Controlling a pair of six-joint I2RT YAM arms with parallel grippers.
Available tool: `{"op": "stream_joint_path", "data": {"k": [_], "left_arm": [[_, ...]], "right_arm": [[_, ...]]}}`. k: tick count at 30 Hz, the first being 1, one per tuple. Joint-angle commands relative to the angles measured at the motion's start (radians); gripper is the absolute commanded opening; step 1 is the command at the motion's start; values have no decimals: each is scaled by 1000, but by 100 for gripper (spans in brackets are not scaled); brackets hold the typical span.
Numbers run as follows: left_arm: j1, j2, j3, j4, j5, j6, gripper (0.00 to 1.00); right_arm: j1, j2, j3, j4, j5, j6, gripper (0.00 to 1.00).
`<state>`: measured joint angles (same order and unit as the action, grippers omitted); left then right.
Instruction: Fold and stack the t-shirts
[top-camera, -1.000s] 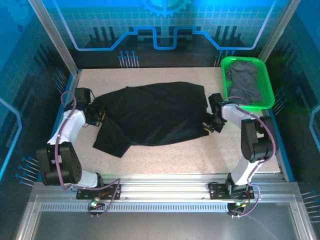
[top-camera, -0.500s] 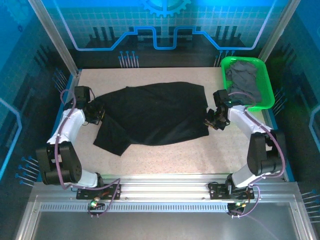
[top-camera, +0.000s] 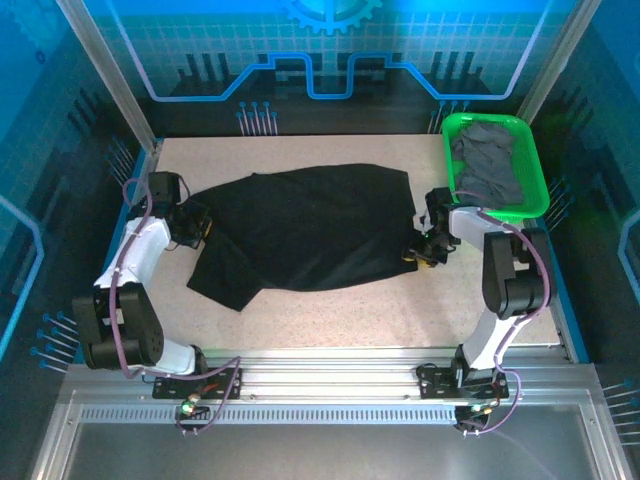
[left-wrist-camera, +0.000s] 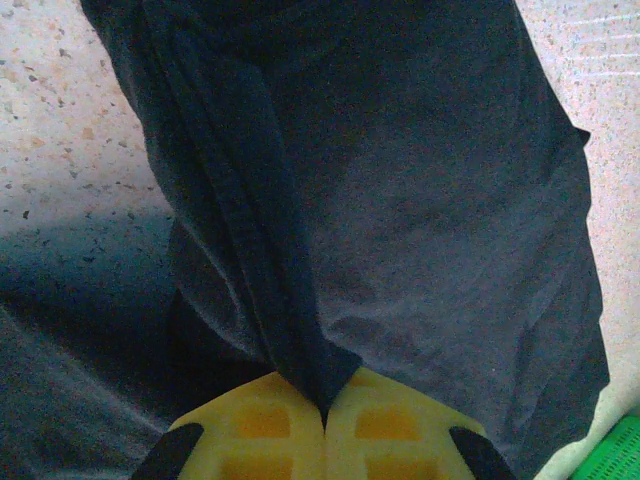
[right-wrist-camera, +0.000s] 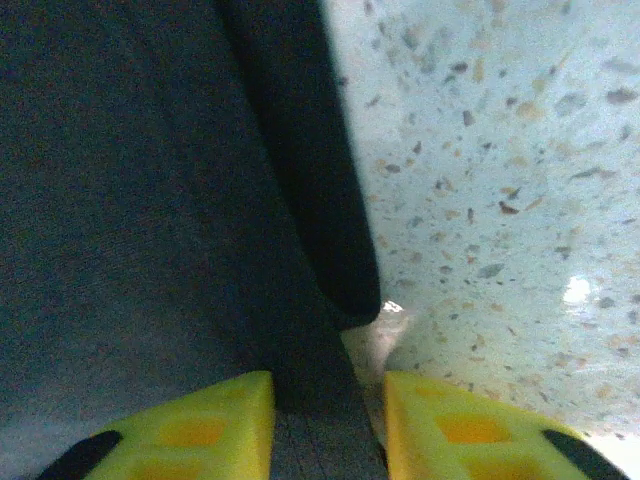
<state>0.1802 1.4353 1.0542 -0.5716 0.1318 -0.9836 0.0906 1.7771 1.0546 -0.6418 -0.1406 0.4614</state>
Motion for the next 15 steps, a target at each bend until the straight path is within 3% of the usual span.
{"op": "stream_joint_path", "data": {"k": [1,5,15], "left_arm": [[-5,2,6,5,34,33,0],[-5,1,7,4,34,34,0],[-5,1,3,4,29,40,0]], "right_arm": [[-10,16,-1,1,-37,-10,26],[-10,-24,8,-14,-25,7,14],[44,-146,68,-168,25,44,0]]}}
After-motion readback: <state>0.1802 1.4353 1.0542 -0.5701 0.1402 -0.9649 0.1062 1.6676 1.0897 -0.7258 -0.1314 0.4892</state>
